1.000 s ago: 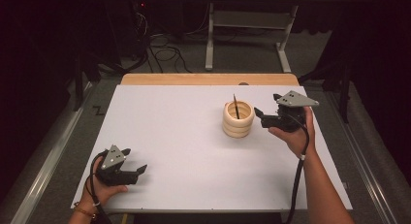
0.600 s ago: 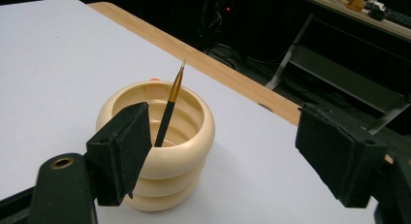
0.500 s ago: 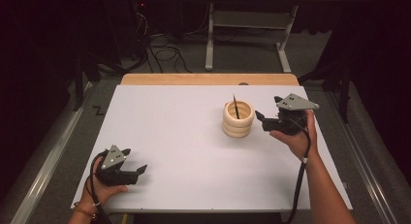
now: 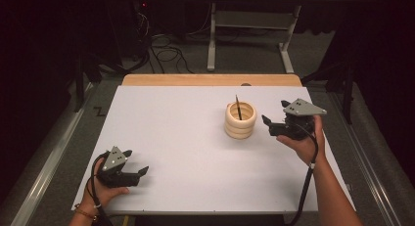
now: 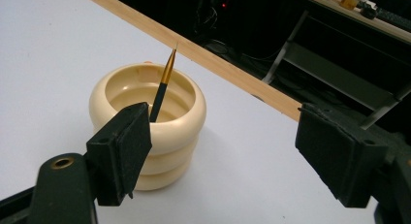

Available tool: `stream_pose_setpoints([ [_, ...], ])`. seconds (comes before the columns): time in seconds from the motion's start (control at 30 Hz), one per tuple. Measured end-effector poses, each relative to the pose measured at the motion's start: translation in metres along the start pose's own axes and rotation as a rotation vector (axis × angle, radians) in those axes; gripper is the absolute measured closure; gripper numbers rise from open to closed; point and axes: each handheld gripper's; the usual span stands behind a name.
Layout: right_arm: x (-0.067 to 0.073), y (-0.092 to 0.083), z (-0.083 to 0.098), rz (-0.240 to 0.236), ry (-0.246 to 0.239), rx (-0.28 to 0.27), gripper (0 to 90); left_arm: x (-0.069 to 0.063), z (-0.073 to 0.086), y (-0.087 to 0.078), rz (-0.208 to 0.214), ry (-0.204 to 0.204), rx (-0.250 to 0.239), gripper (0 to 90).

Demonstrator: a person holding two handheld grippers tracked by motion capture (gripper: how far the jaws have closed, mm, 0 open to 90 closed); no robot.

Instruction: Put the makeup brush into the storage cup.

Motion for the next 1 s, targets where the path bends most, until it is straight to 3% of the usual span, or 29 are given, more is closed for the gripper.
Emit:
stream_pose_setpoints([
  [0.6, 0.000, -0.010, 0.016, -0.001, 0.000, 0.007, 21.2, -0.001, 0.000, 0.001, -0.003, 0.003, 0.000, 17.3],
  [1.0, 0.001, -0.018, 0.027, 0.000, -0.026, 0.013, 21.4, -0.001, 0.000, 0.001, -0.004, 0.005, 0.006, 17.3],
])
Point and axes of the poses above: each handheld gripper's, and its own axes: y roughly forward along the jaws, z roughly out of its underside, x roughly to its left, and after that the axes turned 7 degrees about -y, right-handed
